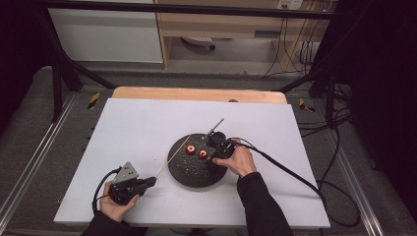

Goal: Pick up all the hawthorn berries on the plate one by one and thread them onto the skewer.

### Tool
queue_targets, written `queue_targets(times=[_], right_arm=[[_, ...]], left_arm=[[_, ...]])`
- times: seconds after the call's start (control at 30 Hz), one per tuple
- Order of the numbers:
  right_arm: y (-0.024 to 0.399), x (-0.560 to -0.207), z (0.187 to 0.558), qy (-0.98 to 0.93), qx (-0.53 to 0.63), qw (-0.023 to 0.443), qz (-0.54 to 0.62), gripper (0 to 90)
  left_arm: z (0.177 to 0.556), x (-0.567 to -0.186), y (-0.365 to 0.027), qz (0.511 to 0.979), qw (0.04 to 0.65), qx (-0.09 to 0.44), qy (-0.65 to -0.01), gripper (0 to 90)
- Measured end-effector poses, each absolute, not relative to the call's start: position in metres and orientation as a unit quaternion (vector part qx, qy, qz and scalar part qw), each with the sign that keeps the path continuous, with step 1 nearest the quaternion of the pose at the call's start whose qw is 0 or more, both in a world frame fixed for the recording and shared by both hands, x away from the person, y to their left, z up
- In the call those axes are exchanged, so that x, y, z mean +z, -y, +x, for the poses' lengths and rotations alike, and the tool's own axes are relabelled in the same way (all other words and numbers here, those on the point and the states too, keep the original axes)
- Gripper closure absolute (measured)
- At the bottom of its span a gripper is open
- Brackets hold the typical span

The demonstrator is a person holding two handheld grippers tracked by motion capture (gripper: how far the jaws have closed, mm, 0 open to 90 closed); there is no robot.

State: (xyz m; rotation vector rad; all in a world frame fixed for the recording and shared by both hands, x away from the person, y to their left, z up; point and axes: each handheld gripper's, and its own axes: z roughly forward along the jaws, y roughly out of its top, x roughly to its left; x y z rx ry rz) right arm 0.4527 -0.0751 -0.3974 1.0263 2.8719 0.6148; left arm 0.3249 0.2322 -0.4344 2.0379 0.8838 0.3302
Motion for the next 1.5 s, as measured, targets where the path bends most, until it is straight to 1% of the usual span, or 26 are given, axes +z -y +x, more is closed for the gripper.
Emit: queue_targets(times=[0.3,0.57,0.97,1.23,1.5], right_arm=[[0.086,-0.379,0.442,-0.899,0.261,0.022,0.351,60.4],[0.099,-0.376,0.431,-0.871,0.317,0.027,0.375,60.5],[0.118,-0.384,0.413,-0.797,0.444,0.031,0.408,60.6],[0.122,-0.397,0.401,-0.74,0.516,0.031,0.43,60.6],[0.122,-0.41,0.394,-0.689,0.565,0.038,0.452,60.6]], left_arm=[[0.324,-0.435,-0.231,0.818,0.434,0.132,-0.353,87.9],[0.323,-0.435,-0.23,0.817,0.435,0.133,-0.353,87.9],[0.321,-0.435,-0.229,0.817,0.436,0.135,-0.352,87.9],[0.321,-0.435,-0.228,0.816,0.436,0.136,-0.353,87.9],[0.32,-0.436,-0.228,0.814,0.439,0.138,-0.356,87.9]])
